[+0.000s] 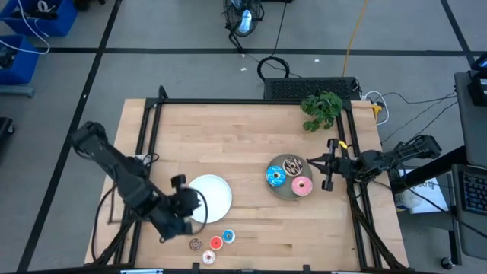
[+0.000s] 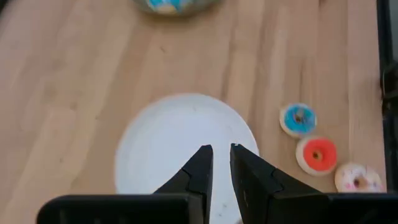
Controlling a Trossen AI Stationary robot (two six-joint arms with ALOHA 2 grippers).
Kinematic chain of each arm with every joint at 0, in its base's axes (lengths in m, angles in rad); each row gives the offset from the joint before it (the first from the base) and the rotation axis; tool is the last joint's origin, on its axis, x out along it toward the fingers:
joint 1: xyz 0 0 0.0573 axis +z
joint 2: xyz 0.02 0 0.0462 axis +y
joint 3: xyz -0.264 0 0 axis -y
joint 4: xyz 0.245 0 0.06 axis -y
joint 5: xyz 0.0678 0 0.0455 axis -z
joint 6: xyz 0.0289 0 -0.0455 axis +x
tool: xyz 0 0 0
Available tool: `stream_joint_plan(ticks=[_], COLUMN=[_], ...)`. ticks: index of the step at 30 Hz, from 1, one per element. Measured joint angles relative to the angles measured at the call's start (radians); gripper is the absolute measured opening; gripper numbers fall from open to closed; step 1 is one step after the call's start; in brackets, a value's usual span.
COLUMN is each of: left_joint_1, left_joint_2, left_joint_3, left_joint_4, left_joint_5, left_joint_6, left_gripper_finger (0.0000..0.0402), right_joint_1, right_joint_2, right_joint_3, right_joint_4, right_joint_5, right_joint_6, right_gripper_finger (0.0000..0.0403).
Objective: Pick & Place donuts
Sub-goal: Put the brown donut on the white plate
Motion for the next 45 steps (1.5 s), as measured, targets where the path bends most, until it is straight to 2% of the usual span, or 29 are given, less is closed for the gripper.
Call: stream_joint_plan(ticks=[11,22,28,36,45], left_joint_1=[-0.051,-0.054,-0.083,-0.093,-0.087], left_joint_2=[0.147,0.187,0.187,0.191,0.22], left_joint_3=[0.0,0.0,0.0,0.0,0.0], left_joint_4=[0.048,0.051,0.121,0.151,0.124], left_joint_5=[0.162,0.143,0.127,0.124,0.131], left_joint_6=[-0.096,-0.085,0.033,-0.042,-0.035], left_gripper_finger=[0.0063,0.0063,0.0063,0.0063,0.0063], right_joint_1=[0.0,0.0,0.0,0.0,0.0], right_joint_2=[0.0,0.0,0.0,0.0,0.0], right_joint_3=[0.0,0.0,0.0,0.0,0.0], right_joint_4=[0.031,0.032,0.05,0.069,0.068], right_joint_5=[0.001,0.001,0.0,0.001,0.001], right_joint_6=[0.001,0.0,0.004,0.0,0.002], right_gripper_finger=[0.0,0.0,0.0,0.0,0.0])
